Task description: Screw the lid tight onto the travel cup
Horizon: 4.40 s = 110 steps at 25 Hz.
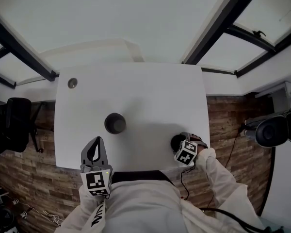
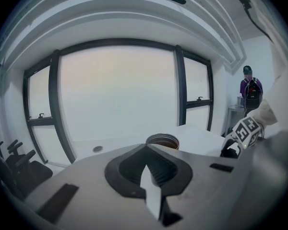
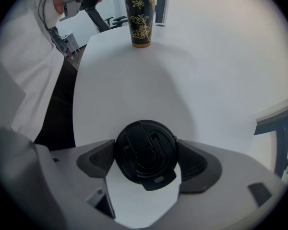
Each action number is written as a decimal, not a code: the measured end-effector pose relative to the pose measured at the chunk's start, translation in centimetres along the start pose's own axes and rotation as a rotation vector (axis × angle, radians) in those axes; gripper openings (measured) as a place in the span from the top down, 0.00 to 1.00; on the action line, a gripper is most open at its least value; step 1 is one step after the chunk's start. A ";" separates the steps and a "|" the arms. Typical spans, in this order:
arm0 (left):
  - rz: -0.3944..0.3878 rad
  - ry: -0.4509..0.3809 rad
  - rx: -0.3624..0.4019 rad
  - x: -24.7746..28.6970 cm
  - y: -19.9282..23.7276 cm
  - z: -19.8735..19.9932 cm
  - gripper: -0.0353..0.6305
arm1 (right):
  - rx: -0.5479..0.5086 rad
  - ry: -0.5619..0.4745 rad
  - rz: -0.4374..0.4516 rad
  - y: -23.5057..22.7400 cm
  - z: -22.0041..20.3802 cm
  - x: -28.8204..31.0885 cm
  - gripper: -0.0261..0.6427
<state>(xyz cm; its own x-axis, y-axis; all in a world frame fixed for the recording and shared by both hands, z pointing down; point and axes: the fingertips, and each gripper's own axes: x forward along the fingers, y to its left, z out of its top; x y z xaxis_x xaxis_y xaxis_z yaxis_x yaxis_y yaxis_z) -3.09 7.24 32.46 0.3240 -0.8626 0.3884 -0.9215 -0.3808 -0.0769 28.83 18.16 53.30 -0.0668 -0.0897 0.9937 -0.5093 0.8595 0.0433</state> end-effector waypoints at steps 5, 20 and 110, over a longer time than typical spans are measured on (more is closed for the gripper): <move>-0.013 0.003 0.005 0.1 0.9 -0.2 0.94 | 0.048 -0.002 -0.011 -0.1 0.0 -0.5 0.33; -0.168 0.022 -0.044 1.3 1.4 -3.3 0.94 | -0.020 -0.210 -0.022 -2.8 13.7 -11.4 0.34; -0.533 -0.042 0.064 10.0 -3.8 -7.9 0.43 | -0.124 -0.928 0.035 -0.2 32.5 -15.5 0.34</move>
<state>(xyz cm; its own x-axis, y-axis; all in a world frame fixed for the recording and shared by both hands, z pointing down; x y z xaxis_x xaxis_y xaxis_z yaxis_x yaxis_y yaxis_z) 1.96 2.73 43.86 0.7528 -0.5564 0.3518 -0.6126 -0.7877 0.0650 2.06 2.98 34.55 -0.7657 -0.3821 0.5174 -0.4020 0.9122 0.0787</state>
